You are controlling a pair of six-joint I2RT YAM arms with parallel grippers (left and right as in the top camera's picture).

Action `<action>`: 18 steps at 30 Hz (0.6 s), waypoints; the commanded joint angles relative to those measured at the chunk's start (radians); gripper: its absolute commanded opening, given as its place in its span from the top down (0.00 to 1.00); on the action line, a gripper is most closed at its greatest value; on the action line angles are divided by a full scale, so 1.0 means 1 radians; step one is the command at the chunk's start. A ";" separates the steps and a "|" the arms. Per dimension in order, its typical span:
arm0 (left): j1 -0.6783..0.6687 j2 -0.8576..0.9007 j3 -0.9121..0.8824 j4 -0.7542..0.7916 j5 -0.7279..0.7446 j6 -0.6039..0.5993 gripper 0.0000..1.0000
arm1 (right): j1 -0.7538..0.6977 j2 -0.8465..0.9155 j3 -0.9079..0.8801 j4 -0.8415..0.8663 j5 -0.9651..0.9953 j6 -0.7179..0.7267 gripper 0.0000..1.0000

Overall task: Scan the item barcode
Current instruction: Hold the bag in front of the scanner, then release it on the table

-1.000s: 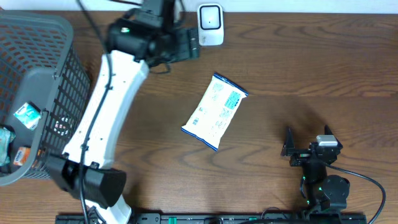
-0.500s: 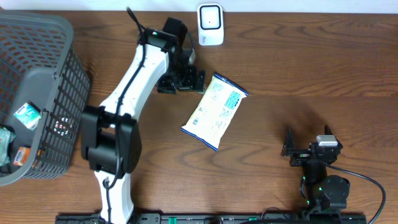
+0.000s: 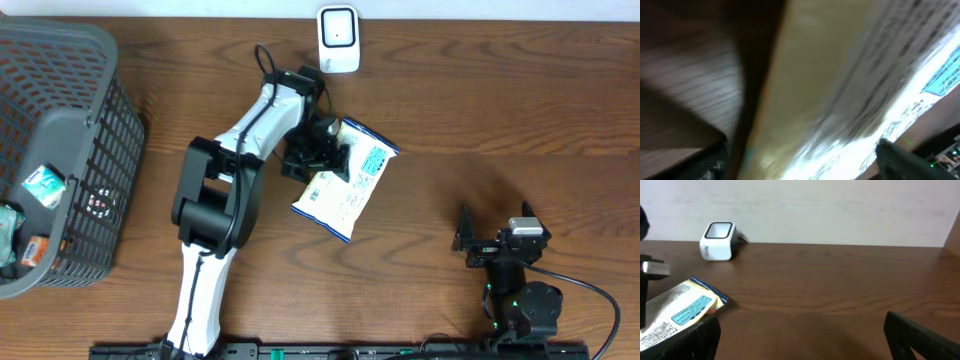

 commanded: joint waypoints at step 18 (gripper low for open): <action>0.054 0.014 0.074 0.182 0.197 -0.644 0.93 | 0.008 -0.003 -0.002 -0.004 0.008 0.010 0.01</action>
